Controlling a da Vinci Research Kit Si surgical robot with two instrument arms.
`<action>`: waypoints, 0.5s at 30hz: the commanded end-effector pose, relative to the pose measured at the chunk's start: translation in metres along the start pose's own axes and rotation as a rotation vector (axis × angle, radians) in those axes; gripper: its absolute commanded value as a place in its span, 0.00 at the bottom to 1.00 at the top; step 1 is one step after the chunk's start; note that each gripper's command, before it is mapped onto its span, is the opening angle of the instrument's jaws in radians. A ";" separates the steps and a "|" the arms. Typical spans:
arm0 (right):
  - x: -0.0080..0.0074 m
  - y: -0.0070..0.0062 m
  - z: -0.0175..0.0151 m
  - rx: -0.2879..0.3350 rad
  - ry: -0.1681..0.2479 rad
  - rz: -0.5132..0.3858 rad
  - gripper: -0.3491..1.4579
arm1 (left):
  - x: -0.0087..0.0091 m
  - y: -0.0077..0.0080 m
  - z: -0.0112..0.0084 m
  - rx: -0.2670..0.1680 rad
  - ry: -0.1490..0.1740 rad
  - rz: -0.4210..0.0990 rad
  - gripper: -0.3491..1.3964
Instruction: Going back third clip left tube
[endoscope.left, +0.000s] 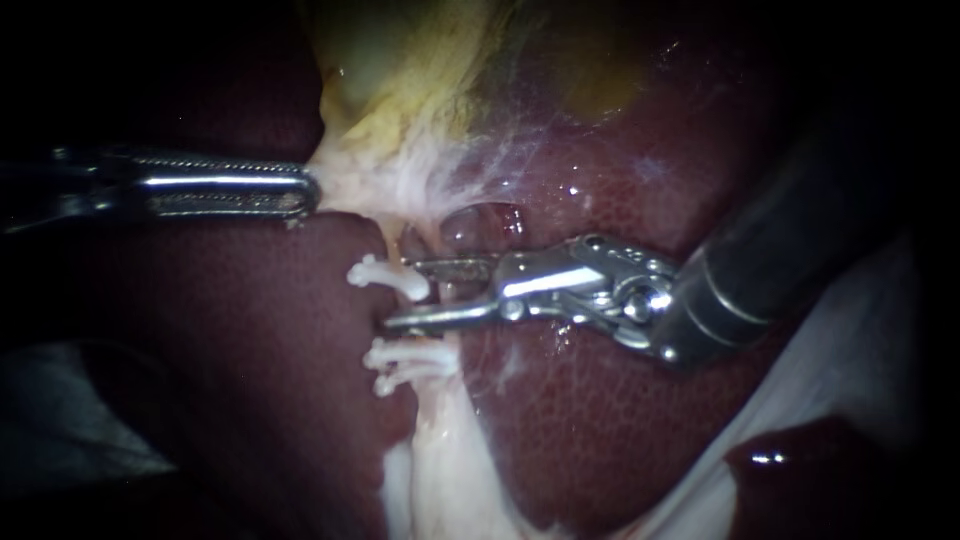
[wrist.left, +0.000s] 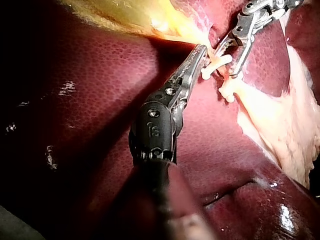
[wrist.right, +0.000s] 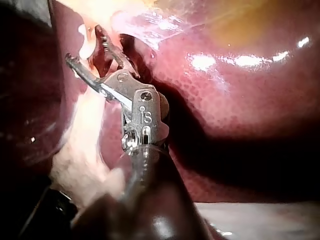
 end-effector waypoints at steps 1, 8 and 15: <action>0.0000 -0.0005 -0.0003 -0.020 -0.024 -0.055 0.47 | 0.0001 0.0000 0.0000 -0.002 0.000 0.000 0.00; 0.0001 -0.0031 -0.0049 -0.083 -0.088 -0.259 0.47 | 0.0001 0.0000 -0.0002 -0.003 0.000 0.000 0.00; 0.0017 -0.0047 -0.0112 -0.101 -0.099 -0.334 0.47 | 0.0001 0.0000 -0.0003 -0.003 0.000 0.000 0.00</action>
